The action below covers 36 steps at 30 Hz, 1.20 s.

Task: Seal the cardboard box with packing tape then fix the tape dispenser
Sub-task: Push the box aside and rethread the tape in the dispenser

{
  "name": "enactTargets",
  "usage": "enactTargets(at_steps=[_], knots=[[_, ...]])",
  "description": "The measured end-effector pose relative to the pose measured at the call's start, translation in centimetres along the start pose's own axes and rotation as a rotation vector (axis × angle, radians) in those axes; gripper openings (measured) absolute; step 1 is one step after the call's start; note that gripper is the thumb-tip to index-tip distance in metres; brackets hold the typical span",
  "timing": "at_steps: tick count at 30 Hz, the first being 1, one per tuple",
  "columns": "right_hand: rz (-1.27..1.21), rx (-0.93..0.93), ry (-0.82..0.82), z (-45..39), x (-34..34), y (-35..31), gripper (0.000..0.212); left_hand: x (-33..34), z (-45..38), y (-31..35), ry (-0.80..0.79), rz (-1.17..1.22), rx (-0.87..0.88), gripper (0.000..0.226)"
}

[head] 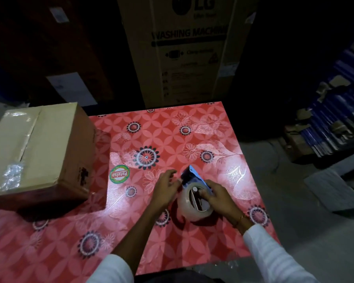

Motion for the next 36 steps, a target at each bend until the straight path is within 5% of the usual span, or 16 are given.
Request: enactTargets(at_steps=[4, 14, 20, 29, 36], knots=[[-0.261, -0.033, -0.061, 0.9, 1.1, -0.2, 0.024, 0.3, 1.0, -0.3, -0.171, 0.27, -0.052, 0.061], [-0.557, 0.074, -0.078, 2.7, 3.2, -0.6, 0.024, 0.9, 3.1, -0.3, -0.325, 0.67, -0.057, 0.041], [-0.515, 0.118, -0.053, 2.0, 2.3, -1.3, 0.04, 0.9, 3.6, -0.7, -0.328, 0.566, -0.022, 0.033], [-0.05, -0.209, -0.069, -0.9, 0.8, -5.6, 0.012, 0.9, 3.7, -1.0, -0.329, 0.538, -0.017, 0.031], [0.09, -0.276, -0.041, -1.6, 0.9, -6.6, 0.009, 0.5, 3.6, -1.5, -0.359, 0.576, -0.062, 0.03]])
Point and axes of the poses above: each hand's wrist, its own z-axis away from the middle knuckle, its own x-axis out of the palm, y = z × x, the point moved 4 cm from there along -z, towards the middle knuckle, and after that the axes turned 8 degrees about -x, right-handed, at the moved point
